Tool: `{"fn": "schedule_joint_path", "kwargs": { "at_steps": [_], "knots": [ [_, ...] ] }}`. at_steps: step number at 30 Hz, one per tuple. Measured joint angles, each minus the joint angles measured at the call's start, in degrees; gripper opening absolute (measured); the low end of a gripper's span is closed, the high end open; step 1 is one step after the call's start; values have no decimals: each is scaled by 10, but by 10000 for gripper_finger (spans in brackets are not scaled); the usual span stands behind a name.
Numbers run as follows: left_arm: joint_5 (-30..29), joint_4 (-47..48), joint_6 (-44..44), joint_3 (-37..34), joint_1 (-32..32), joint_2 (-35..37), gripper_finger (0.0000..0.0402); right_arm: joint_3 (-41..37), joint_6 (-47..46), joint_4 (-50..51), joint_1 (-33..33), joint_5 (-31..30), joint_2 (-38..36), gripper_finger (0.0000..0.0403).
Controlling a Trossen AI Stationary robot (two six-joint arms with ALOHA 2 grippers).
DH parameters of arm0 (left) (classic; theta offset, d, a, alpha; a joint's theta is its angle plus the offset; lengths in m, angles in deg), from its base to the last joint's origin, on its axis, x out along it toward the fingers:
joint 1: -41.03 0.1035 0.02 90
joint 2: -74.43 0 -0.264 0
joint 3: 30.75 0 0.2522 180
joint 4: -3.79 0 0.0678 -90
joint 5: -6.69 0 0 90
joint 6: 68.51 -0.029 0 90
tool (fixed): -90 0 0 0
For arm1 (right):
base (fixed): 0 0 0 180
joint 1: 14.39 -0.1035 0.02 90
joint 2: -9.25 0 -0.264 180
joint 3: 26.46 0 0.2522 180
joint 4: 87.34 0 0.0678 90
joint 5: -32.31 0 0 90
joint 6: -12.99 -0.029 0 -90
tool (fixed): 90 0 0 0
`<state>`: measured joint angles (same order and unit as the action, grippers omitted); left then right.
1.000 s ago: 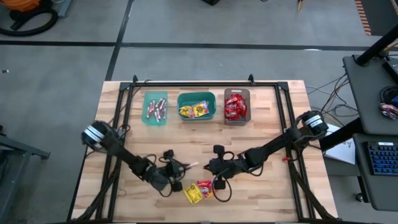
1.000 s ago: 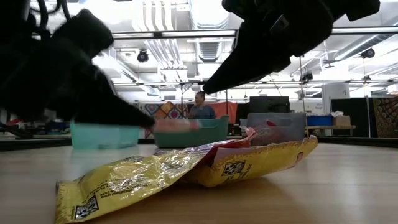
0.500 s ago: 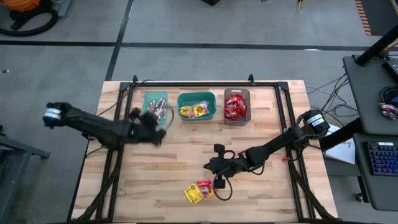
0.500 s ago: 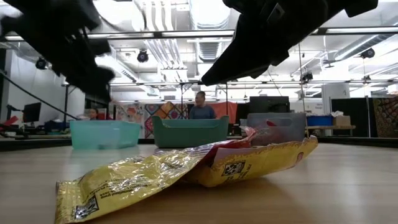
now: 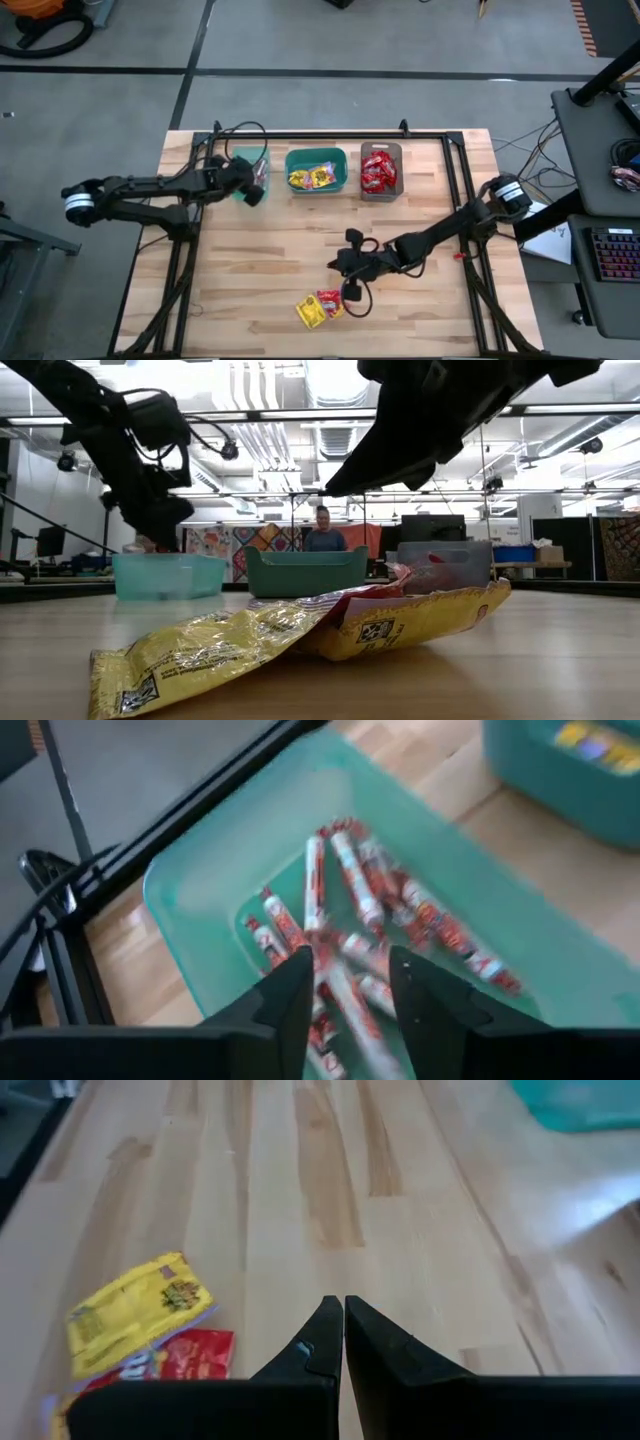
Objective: Sort candy
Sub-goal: Put the white candy into the blue bin, then put the red candy into the black bin
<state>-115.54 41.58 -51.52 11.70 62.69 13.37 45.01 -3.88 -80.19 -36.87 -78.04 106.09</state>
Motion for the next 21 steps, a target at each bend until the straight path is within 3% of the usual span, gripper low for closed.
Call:
{"fn": "schedule_joint_path", "kwargs": {
  "at_steps": [9,15,21],
  "knots": [
    [19,15,30,31,-78,7,153,4,-7,27,25,95,-23,9],
    [27,14,110,58,-238,20,154,51,-71,112,15,175,-22,9],
    [-36,-21,178,73,-429,1,155,116,-94,210,-28,191,-4,9]
  ]
}}
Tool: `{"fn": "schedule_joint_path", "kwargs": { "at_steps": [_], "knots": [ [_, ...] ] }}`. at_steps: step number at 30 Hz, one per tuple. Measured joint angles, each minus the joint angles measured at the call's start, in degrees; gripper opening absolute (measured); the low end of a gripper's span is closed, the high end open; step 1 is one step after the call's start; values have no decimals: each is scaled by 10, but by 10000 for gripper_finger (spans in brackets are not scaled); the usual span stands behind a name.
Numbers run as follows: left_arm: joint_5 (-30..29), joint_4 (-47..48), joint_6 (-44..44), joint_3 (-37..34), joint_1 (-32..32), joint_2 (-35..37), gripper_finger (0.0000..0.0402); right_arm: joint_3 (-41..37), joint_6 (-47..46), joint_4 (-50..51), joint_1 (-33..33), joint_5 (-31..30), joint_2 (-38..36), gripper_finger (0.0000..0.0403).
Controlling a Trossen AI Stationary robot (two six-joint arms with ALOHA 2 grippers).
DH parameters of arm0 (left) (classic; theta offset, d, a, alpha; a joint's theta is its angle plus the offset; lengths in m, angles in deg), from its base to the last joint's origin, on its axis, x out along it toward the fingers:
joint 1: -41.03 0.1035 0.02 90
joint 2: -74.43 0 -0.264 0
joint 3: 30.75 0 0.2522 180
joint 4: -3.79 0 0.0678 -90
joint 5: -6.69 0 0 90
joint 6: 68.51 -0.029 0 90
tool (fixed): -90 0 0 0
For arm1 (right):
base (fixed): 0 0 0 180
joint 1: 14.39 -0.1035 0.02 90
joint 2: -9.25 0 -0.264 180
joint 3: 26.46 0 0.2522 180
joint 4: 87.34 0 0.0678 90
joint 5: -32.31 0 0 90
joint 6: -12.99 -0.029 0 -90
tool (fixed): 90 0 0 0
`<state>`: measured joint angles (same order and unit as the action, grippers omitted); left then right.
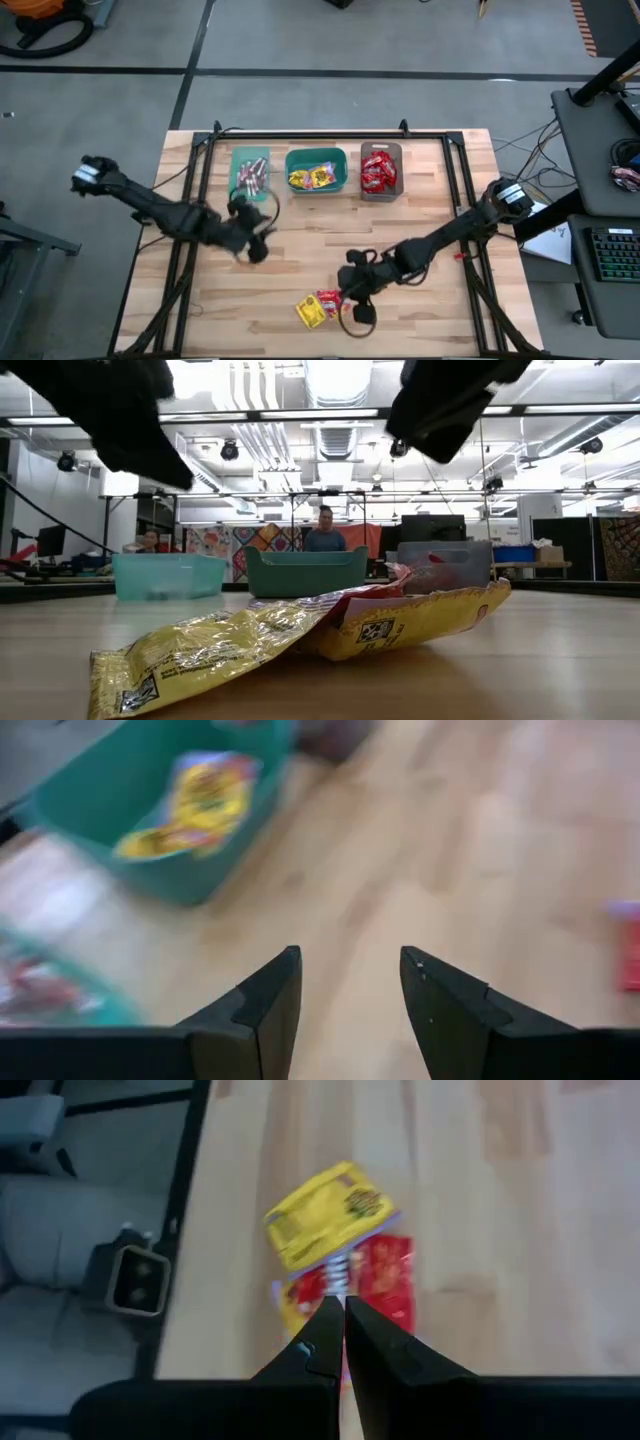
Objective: Sort candy
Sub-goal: Put the red candy into the black bin
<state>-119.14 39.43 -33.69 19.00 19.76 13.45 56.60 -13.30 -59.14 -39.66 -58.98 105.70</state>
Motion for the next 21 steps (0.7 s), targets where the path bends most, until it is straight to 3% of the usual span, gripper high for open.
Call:
{"fn": "schedule_joint_path", "kwargs": {
  "at_steps": [9,13,17,21],
  "knots": [
    [-64,-175,20,0,-210,-79,155,57,-24,58,-60,-57,50,9],
    [-83,-240,25,0,-251,-124,155,90,-25,82,-81,-112,77,9],
    [-82,-296,37,0,-264,-170,155,116,-38,87,-86,-120,100,14],
    [-82,-336,37,0,-268,-212,155,130,-39,94,-86,-124,120,48]
  ]
}}
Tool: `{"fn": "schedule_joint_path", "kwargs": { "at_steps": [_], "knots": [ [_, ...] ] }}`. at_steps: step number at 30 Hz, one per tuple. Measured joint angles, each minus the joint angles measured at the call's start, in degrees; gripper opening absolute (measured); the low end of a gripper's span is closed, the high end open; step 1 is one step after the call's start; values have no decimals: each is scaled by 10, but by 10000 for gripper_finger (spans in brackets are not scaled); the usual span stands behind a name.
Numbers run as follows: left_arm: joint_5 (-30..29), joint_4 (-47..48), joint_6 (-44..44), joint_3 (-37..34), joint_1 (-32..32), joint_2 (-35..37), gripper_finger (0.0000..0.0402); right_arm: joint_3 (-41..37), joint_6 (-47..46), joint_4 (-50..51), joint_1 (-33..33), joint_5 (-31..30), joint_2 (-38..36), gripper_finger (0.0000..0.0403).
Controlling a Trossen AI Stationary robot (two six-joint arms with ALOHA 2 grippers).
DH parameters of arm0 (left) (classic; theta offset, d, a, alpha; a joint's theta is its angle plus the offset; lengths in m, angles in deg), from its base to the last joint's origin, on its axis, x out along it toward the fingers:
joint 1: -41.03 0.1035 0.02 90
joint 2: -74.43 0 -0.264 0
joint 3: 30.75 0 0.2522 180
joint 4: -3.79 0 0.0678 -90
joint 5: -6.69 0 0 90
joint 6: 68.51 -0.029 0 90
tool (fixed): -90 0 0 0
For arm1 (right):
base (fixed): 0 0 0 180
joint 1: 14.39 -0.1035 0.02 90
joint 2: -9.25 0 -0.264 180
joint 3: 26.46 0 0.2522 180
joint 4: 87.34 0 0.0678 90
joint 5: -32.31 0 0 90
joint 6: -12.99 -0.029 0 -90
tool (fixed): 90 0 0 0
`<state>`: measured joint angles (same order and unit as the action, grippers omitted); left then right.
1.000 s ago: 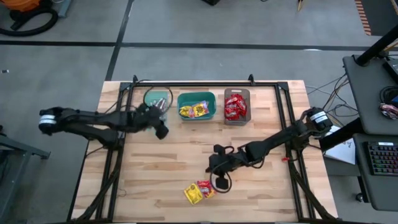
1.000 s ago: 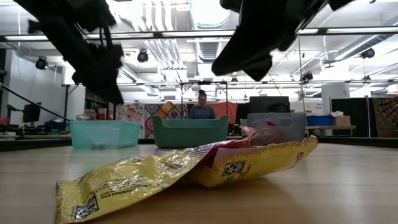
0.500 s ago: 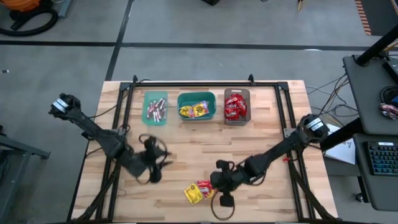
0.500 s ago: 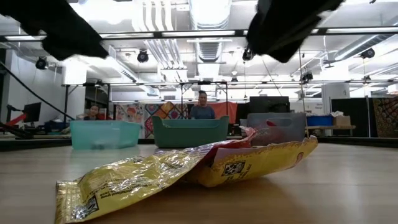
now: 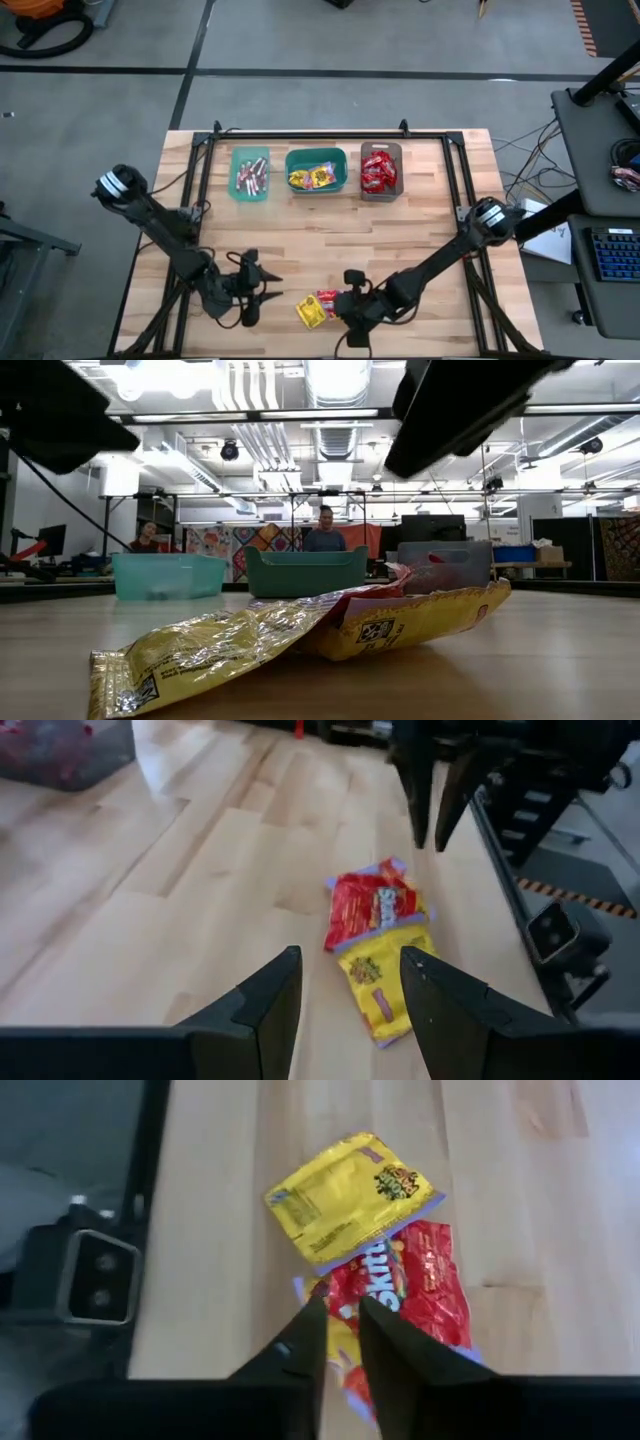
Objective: Sort candy
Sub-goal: Put the red candy into the black bin
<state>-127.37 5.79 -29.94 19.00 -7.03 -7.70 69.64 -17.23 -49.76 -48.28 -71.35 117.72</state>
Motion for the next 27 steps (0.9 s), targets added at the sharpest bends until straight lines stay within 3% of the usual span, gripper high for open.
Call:
{"fn": "schedule_joint_path", "kwargs": {
  "at_steps": [9,14,20,27],
  "knots": [
    [0,-28,12,0,-1,-41,155,3,-31,-1,23,-48,43,182],
    [-1,-28,12,0,-1,-48,155,3,-33,-7,40,-43,71,223],
    [-2,-32,12,0,-1,-49,155,3,-33,-7,59,-16,87,213],
    [-6,-32,12,0,-1,-49,155,3,-29,-10,82,21,104,122]
  ]
}}
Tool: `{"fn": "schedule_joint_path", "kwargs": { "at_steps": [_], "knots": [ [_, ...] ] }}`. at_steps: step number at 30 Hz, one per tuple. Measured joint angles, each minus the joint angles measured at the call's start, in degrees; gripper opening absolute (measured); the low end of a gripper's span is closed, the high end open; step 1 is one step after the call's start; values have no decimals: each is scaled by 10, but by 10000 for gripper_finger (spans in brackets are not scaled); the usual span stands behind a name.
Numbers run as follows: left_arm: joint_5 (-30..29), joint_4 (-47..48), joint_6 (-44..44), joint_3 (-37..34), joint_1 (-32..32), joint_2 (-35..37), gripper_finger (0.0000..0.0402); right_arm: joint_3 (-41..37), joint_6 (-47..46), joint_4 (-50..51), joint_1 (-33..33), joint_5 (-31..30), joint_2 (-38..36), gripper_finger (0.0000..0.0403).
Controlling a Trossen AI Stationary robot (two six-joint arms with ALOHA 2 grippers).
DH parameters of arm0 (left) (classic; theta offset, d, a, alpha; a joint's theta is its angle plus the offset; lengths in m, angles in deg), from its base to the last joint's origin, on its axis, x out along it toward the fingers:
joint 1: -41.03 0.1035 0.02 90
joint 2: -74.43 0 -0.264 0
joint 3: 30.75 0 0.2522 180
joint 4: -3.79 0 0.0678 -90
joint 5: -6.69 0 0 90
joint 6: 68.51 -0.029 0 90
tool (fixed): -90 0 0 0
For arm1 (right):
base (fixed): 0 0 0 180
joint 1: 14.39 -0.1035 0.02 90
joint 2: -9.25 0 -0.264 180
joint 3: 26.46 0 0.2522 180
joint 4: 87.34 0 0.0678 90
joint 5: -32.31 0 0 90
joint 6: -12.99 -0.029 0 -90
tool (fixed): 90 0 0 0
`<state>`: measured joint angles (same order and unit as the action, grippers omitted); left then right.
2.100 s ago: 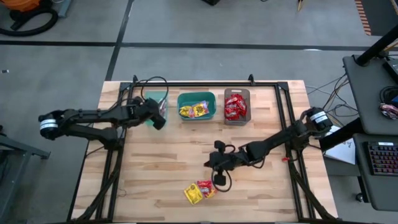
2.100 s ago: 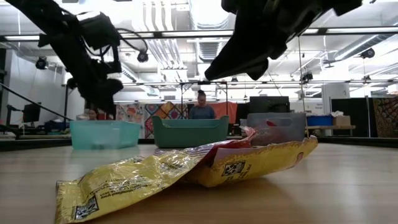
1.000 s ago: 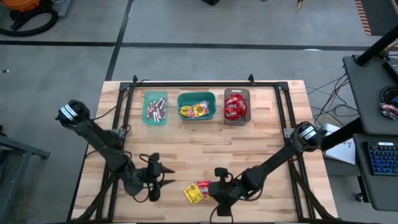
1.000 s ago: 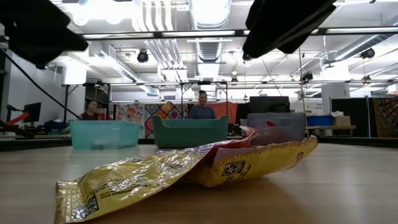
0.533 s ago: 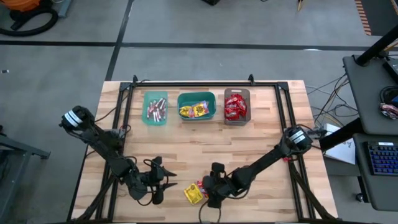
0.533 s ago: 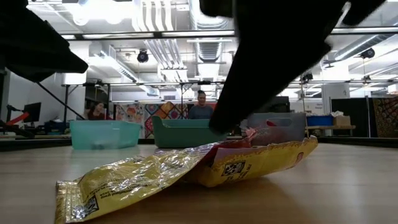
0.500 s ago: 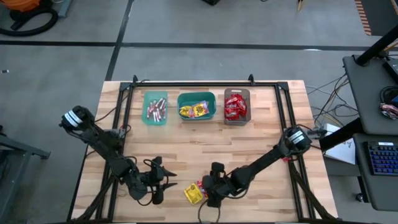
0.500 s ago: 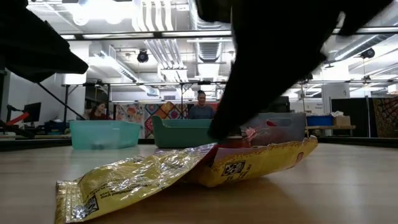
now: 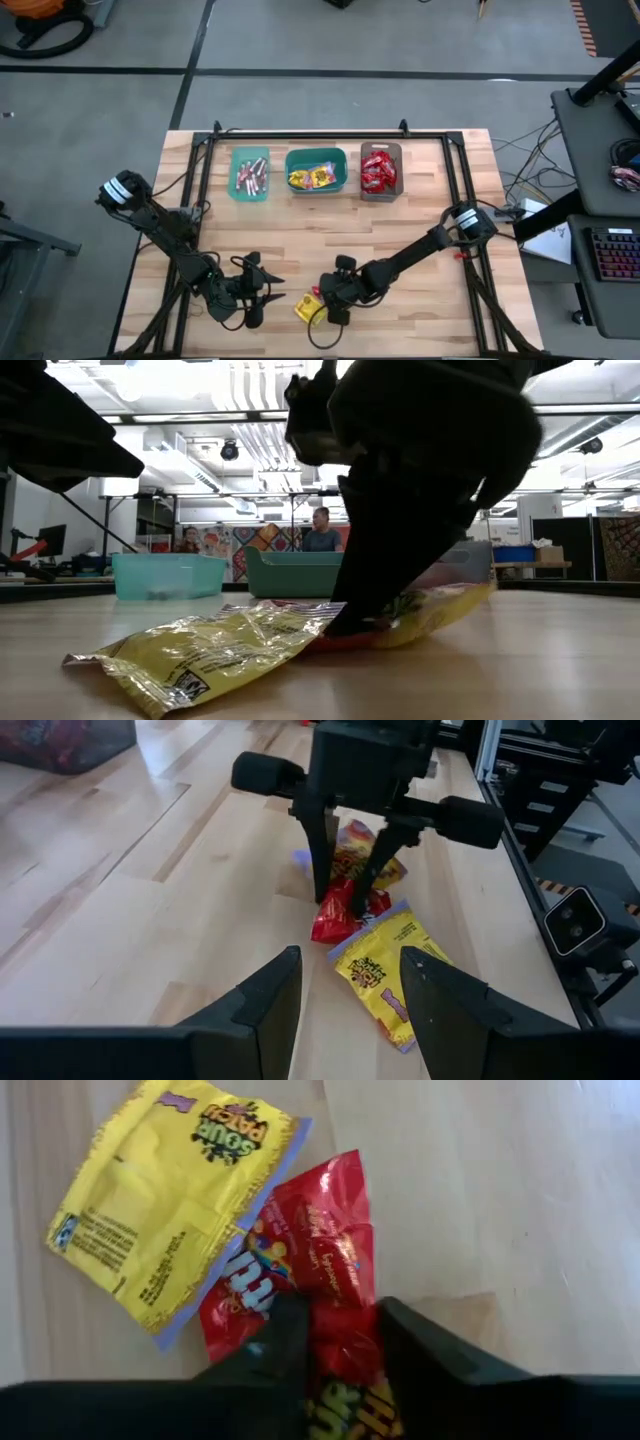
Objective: Sort candy
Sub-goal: Put the red candy into the black bin
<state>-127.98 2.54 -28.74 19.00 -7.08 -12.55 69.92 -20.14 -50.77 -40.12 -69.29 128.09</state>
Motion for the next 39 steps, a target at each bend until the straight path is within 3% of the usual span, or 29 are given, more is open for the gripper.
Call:
{"fn": "schedule_joint_path", "kwargs": {
  "at_steps": [6,16,26,33,39],
  "knots": [
    [0,0,0,0,0,0,155,0,18,-1,6,11,3,20],
    [-4,0,-7,0,3,0,155,-3,74,0,6,-8,-56,12],
    [-4,2,-17,0,3,1,155,-3,101,89,29,-143,-147,12],
    [-13,2,-18,0,6,5,155,-2,49,272,117,-274,-227,9],
    [-14,2,-30,0,15,5,155,-9,56,369,262,-281,-260,9]
  ]
}}
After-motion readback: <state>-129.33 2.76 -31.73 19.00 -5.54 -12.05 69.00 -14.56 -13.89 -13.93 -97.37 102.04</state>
